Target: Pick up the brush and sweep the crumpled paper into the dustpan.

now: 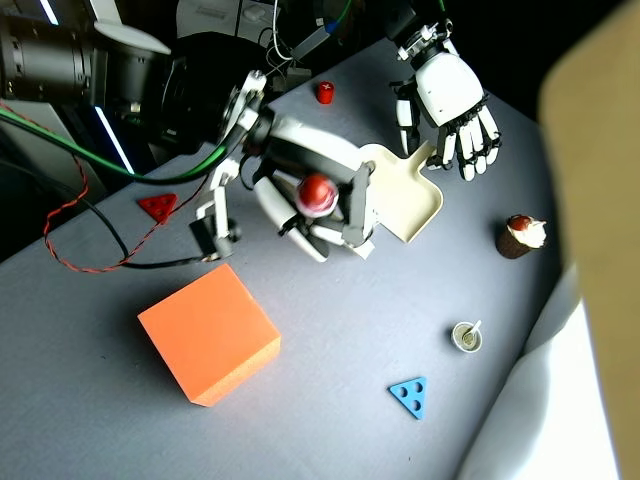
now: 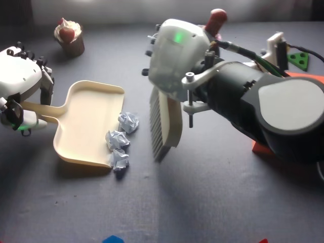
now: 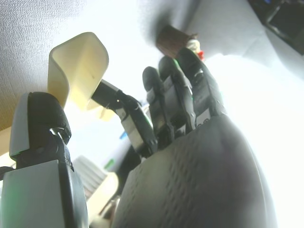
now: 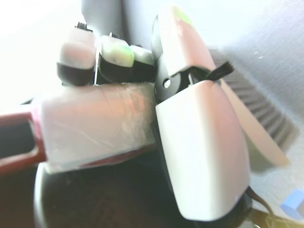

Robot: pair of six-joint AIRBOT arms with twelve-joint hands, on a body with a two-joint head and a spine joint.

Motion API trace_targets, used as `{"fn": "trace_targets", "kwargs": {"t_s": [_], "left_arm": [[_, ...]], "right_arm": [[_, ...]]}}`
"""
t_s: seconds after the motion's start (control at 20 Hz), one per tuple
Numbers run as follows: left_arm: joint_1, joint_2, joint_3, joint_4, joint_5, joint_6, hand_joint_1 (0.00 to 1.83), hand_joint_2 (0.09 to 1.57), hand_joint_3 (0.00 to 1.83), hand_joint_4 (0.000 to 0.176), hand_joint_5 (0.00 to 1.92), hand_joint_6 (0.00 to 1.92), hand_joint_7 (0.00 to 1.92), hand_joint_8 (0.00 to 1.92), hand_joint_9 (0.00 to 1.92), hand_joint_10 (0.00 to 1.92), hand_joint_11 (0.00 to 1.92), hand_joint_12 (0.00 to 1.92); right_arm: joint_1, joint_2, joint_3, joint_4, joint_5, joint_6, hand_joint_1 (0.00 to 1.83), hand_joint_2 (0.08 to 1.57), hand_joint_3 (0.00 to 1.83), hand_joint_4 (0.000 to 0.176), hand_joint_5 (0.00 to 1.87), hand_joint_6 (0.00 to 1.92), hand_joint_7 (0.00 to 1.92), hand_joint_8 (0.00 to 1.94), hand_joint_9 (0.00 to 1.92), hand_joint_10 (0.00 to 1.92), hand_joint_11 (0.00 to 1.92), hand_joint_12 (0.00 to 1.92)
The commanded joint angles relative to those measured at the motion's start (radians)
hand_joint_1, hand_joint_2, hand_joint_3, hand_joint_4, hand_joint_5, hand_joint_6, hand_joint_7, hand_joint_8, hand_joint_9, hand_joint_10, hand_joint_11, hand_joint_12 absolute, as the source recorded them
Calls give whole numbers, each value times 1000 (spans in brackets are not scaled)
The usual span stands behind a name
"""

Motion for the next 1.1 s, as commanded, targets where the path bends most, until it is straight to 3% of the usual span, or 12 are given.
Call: {"fn": "trace_targets", "kwargs": {"t_s": [0.0,0.2,0.25,0.3,0.4,0.45,0.55,0.75,0.95,1.05], "left_arm": [[-7,8,1,19,-105,5,1084,1128,0,0,964,1006,465,7,376,12,0,845],[-7,10,0,19,-105,5,1083,1128,0,0,968,1000,467,3,382,7,0,872],[-8,10,0,18,-106,5,1078,1132,1,0,958,1016,460,1,368,4,0,838],[-8,9,0,18,-108,5,1077,1133,1,0,955,1020,459,0,368,5,0,831],[-9,8,0,18,-108,5,1091,1124,0,0,974,990,476,4,382,6,0,839],[-9,7,1,18,-109,5,1092,1126,1,0,968,998,475,2,383,4,0,846],[-9,7,0,18,-109,6,1071,1137,2,0,945,1036,458,0,359,0,0,827],[-10,7,1,18,-109,6,1097,1129,1,0,965,1003,473,4,377,5,0,855],[-14,5,1,18,-105,9,1055,1156,2,0,909,1093,439,2,351,3,0,771],[-15,4,1,18,-102,11,1095,1129,0,0,966,1003,477,8,385,9,0,842]], "right_arm": [[11,4,12,-49,-3,-31,1365,1177,0,0,887,1914,952,1941,1138,1921,1310,1921],[2,-11,61,-21,59,-75,1351,1194,0,2,942,1921,1001,1941,1184,1921,1337,1921],[2,-18,69,-2,76,-93,1343,1198,0,68,927,1921,999,1941,1174,1921,1329,1921],[1,-23,71,1,86,-102,1356,1193,0,85,916,1921,997,1941,1168,1921,1324,1921],[-4,-37,73,1,103,-117,1355,1203,1,81,892,1921,974,1941,1141,1921,1310,1921],[-7,-46,76,1,107,-118,1365,1196,0,64,916,1921,975,1941,1147,1921,1317,1921],[-19,-76,98,1,111,-117,1384,1196,0,52,919,1921,970,1941,1157,1921,1323,1921],[-30,-121,139,-93,114,-30,1366,1199,2,58,934,1921,986,1941,1165,1921,1326,1921],[-49,-161,174,-233,70,70,1377,1197,1,63,907,1921,964,1941,1147,1921,1314,1921],[-62,-176,194,-255,46,79,1376,1198,1,62,912,1921,961,1941,1145,1921,1314,1921]]}}
